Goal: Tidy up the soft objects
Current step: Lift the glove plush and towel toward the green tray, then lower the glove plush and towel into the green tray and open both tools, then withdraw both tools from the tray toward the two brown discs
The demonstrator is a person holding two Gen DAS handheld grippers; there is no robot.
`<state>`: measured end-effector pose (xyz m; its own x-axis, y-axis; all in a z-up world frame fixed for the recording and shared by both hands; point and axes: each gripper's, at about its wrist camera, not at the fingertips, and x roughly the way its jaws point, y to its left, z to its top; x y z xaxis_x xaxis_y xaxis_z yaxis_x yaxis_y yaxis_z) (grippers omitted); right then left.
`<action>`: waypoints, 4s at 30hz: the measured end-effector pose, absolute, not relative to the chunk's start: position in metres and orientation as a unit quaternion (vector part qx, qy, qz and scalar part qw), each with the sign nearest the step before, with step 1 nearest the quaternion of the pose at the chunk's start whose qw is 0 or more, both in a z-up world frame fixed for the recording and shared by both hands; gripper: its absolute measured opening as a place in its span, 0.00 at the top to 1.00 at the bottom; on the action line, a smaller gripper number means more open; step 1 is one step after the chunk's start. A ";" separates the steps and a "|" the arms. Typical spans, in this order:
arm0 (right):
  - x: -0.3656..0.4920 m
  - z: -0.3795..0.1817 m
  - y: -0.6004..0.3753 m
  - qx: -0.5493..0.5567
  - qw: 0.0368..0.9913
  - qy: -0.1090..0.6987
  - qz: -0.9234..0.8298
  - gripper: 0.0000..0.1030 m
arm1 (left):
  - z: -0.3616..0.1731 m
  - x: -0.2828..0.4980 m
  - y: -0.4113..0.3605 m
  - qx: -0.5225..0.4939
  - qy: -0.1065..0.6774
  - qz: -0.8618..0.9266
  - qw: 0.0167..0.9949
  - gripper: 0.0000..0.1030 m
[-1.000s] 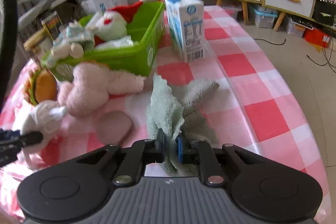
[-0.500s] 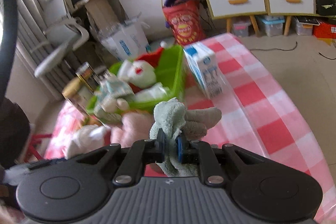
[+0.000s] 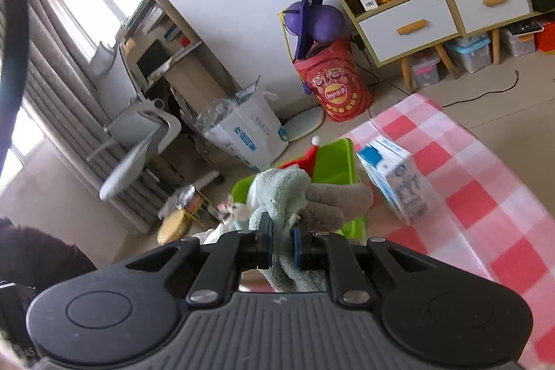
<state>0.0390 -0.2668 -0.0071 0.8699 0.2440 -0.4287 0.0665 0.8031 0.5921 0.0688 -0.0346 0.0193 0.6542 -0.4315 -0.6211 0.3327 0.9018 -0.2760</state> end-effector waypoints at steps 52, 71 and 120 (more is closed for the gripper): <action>0.144 -0.085 -0.231 0.267 0.908 0.323 0.017 0.70 | -0.059 0.232 -0.094 -0.082 0.441 -0.256 0.857 0.53; 0.080 -0.034 -0.246 0.199 0.929 0.311 0.017 0.50 | -0.007 0.142 -0.039 -0.062 0.385 -0.230 0.892 0.14; 0.006 -0.148 -0.190 -0.030 0.903 0.421 0.075 0.26 | -0.119 0.007 0.012 0.081 0.407 -0.172 0.893 0.04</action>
